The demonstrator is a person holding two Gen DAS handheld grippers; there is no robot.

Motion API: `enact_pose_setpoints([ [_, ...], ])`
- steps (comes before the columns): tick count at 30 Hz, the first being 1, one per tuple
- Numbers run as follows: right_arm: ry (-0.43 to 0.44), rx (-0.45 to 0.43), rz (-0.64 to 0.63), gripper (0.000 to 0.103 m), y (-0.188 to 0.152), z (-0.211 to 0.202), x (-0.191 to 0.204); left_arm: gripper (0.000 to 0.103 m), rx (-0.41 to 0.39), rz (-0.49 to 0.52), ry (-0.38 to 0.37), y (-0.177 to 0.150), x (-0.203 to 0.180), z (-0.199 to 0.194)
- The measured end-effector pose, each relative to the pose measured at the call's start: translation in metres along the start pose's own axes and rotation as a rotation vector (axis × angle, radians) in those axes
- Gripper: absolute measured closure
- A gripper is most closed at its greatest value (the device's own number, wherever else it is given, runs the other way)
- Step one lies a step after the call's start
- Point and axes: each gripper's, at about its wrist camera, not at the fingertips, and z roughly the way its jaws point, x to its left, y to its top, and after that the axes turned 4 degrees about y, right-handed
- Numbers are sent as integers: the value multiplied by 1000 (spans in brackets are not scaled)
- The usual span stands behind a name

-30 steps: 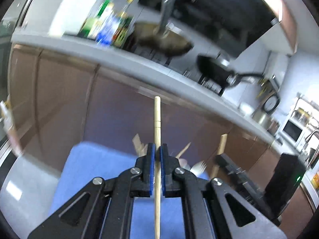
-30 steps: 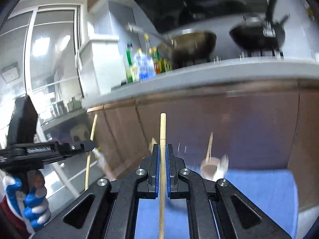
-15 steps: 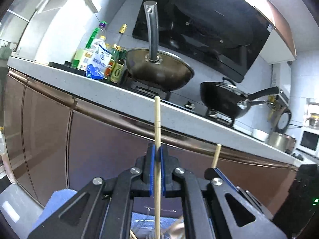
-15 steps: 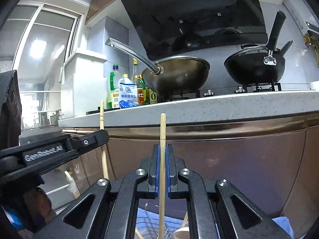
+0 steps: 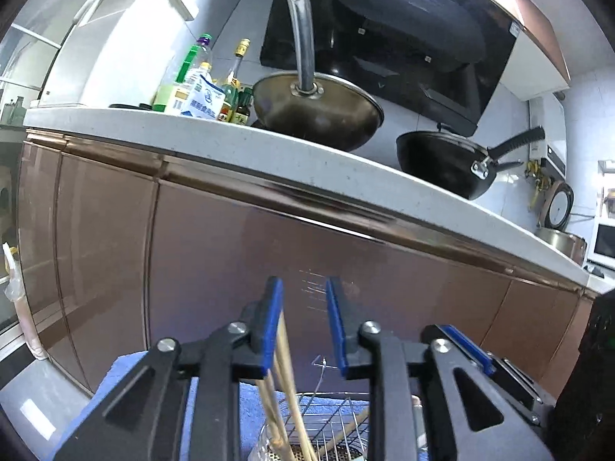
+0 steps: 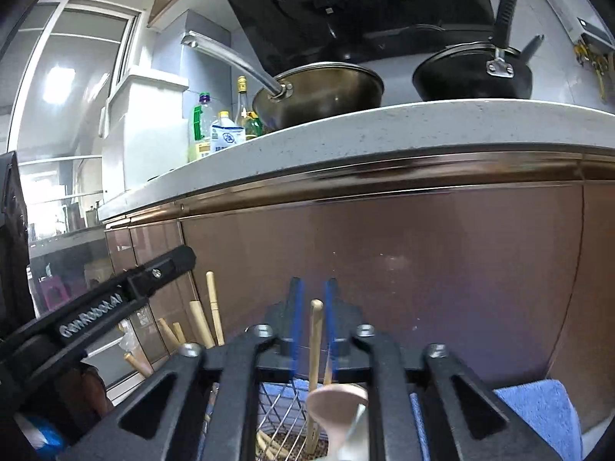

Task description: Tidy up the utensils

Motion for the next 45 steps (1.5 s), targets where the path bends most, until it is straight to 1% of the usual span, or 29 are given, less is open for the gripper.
enact_pose_setpoints([
  [1, -7, -3, 6, 77, 2, -5, -1, 79, -3, -5, 4, 3, 2, -6],
  [4, -29, -8, 17, 74, 7, -19, 0, 78, -8, -9, 14, 12, 4, -23],
  [5, -40, -9, 22, 73, 9, -26, 1, 76, -11, -8, 16, 15, 5, -33],
  [8, -66, -11, 52, 66, 12, -46, 5, 63, -13, 3, 27, 19, 6, -56],
  [9, -78, -8, 64, 63, 12, -54, 7, 61, -6, 9, 32, 19, 6, -66],
  [12, -99, 7, 95, 57, 6, -76, 13, 58, 40, 25, 51, 17, 7, -88],
  [15, -122, 52, 115, 55, -4, -97, 23, 58, 86, 45, 68, 13, 7, -105],
  [17, -129, 79, 121, 53, -10, -109, 29, 57, 109, 63, 94, 11, 6, -120],
  [19, -136, 101, 114, 48, -16, -121, 36, 57, 125, 72, 104, 10, 4, -134],
  [21, -142, 113, 109, 46, -21, -139, 43, 55, 134, 85, 116, 9, 1, -145],
  [25, -157, 122, 96, 36, -24, -172, 55, 53, 156, 117, 128, 10, -6, -173],
  [28, -172, 122, 69, 32, -24, -194, 63, 51, 139, 152, 135, 11, -13, -196],
  [30, -184, 120, 55, 29, -24, -206, 68, 48, 131, 167, 140, 13, -16, -207],
  [36, -234, 100, 20, 17, -20, -237, 76, 46, 98, 185, 160, 20, -17, -236],
  [38, -252, 94, 6, 13, -18, -245, 79, 46, 92, 183, 171, 21, -15, -242],
  [40, -269, 81, -4, 3, -15, -253, 82, 46, 88, 177, 179, 22, -11, -246],
  [41, -274, 76, -8, 1, -13, -256, 83, 46, 84, 176, 184, 23, -9, -249],
  [45, -300, 72, -43, 0, -4, -262, 92, 46, 72, 176, 198, 24, -1, -258],
])
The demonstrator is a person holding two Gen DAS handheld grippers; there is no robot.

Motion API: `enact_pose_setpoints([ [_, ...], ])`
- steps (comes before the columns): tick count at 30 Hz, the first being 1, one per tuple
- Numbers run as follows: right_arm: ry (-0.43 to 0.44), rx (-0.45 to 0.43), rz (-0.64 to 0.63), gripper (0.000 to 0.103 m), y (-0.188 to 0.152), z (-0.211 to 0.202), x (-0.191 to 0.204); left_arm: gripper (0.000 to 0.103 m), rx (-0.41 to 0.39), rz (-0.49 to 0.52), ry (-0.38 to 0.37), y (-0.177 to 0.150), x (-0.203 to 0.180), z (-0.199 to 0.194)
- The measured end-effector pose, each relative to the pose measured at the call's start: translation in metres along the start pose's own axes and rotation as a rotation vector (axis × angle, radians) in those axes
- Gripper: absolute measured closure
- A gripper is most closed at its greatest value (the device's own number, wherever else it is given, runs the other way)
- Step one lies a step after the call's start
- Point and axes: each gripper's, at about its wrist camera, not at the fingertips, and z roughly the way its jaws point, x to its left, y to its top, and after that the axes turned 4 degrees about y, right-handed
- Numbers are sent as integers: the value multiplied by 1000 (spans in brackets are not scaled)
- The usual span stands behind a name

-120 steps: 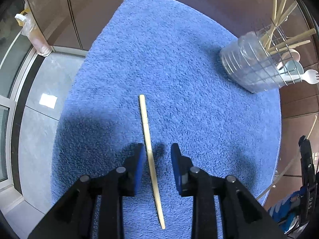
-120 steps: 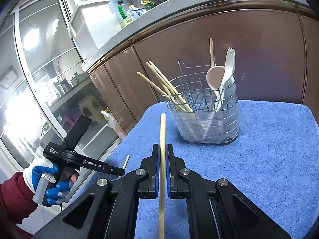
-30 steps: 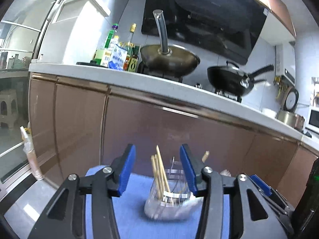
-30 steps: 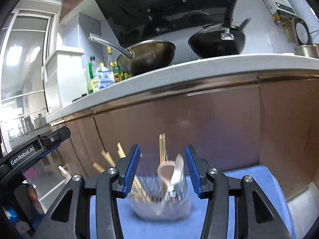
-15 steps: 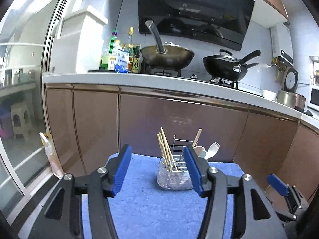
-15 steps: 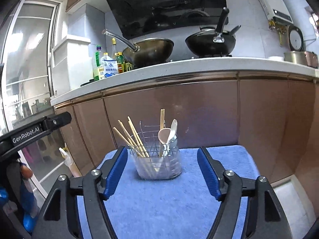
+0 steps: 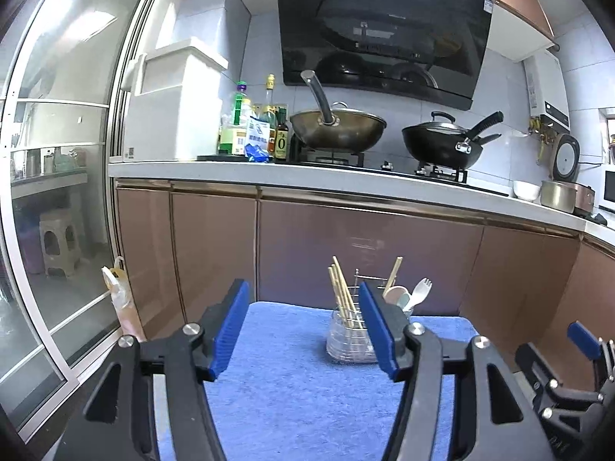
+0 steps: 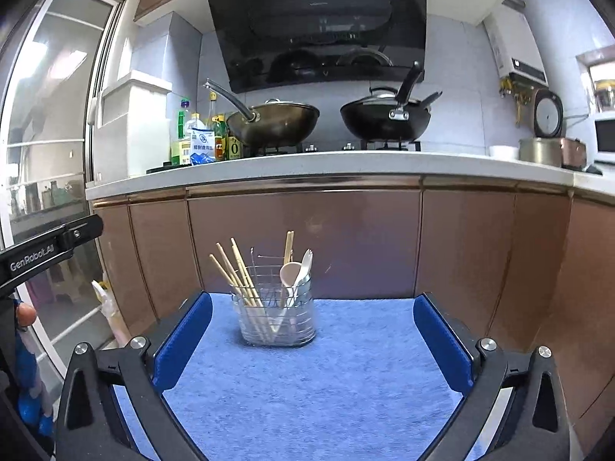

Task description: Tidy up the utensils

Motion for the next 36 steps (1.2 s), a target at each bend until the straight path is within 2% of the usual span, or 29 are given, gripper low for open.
enact_pose_setpoints([
  [6, -13, -2, -34, 0, 5, -6, 12, 45, -13, -22, 31, -2, 15, -7],
  [9, -25, 7, -54, 0, 5, -7, 17, 36, -13, -27, 50, -3, 19, -8],
  [12, -41, 9, -71, 0, 5, -7, 20, 35, -17, -26, 69, -5, 20, -10],
  [23, -80, -2, -89, 0, 7, -13, 19, 34, -23, -6, 123, -5, 19, -9],
  [28, -84, -5, -89, 0, 8, -13, 18, 33, -54, -7, 161, -5, 19, -13],
  [36, -93, -20, -85, 0, 8, -18, 15, 33, -94, -16, 171, -6, 24, -20],
])
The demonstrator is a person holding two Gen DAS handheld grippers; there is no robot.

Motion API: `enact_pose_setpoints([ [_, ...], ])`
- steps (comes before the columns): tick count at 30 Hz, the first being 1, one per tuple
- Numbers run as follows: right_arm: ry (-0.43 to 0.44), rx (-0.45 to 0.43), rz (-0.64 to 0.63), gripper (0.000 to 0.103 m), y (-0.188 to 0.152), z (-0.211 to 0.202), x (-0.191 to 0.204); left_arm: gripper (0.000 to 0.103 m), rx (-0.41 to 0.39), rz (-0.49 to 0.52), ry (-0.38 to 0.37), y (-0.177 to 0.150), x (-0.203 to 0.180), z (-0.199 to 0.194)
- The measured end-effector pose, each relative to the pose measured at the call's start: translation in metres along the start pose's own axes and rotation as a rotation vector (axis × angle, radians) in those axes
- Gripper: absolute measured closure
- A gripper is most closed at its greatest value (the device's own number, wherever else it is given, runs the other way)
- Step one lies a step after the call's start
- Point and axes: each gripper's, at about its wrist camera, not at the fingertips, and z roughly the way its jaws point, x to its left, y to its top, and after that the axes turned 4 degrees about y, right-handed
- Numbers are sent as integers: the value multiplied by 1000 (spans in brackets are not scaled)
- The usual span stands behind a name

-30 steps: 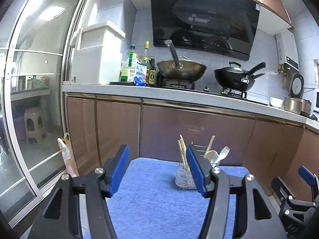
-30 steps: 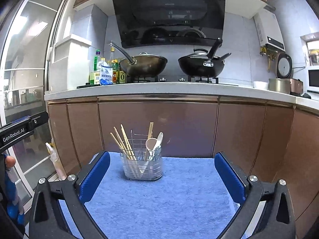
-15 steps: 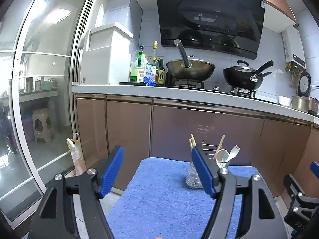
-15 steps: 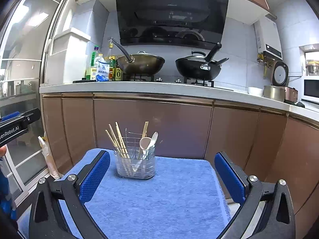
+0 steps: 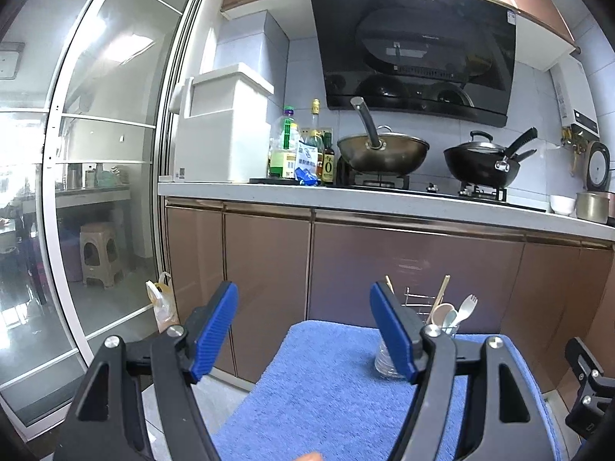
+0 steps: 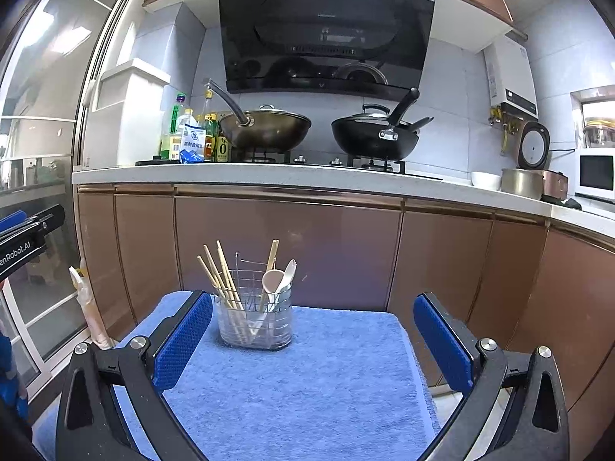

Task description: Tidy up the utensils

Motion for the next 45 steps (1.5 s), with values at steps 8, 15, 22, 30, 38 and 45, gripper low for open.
enact_pose_setpoints([
  [8, -30, -26, -12, 0, 3, -7, -3, 33, -32, -9, 33, 3, 7, -5],
  [15, -53, -28, -13, 0, 2, -8, -6, 33, -32, -1, 48, 2, 10, -3],
  [22, -62, -28, -9, 0, 3, -6, -9, 33, -37, 3, 51, 2, 10, -2],
  [30, -59, -31, -8, 0, 4, -6, -10, 33, -44, 6, 43, 3, 10, -6],
  [38, -65, -36, 4, 0, 4, -7, -12, 33, -47, 3, 36, 4, 11, -9],
  [45, -72, -37, 9, 0, 4, -8, -15, 33, -49, 11, 51, 8, 8, -8],
])
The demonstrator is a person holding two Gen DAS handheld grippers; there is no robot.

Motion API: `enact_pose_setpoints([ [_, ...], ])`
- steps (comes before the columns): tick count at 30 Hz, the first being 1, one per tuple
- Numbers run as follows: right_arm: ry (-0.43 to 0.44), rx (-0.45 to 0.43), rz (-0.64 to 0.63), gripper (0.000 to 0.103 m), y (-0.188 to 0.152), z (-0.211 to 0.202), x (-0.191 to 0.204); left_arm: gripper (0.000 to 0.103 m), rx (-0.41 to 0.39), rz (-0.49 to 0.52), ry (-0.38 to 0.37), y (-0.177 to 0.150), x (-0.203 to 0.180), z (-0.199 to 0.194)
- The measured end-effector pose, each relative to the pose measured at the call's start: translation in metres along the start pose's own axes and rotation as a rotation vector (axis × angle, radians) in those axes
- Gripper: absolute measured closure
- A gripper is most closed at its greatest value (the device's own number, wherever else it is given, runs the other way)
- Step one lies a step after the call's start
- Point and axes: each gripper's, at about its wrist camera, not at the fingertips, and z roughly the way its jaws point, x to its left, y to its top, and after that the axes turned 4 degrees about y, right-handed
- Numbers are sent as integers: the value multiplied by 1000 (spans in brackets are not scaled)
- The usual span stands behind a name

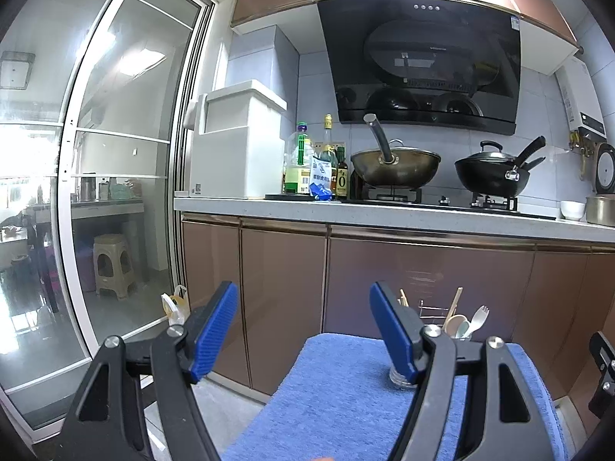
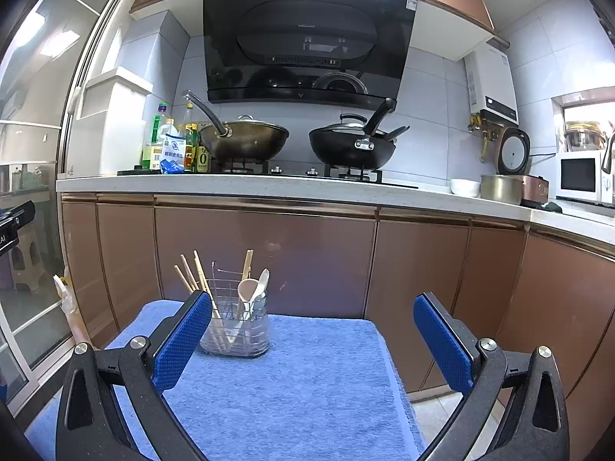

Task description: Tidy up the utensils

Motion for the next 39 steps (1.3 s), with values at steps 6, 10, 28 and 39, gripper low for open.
enact_pose_setpoints([
  [6, -14, -7, 6, 0, 1, -1, -5, 33, -2, 0, 27, 2, 4, 0],
  [10, -19, -8, 9, 0, 1, -2, -8, 33, -5, 0, 40, 3, 7, -1],
  [28, -28, 7, 12, 0, -2, 1, -15, 33, 17, 1, 36, 1, 13, 1],
  [39, -34, 16, 11, 0, -5, 2, -17, 33, 21, 11, 29, -1, 11, 1],
])
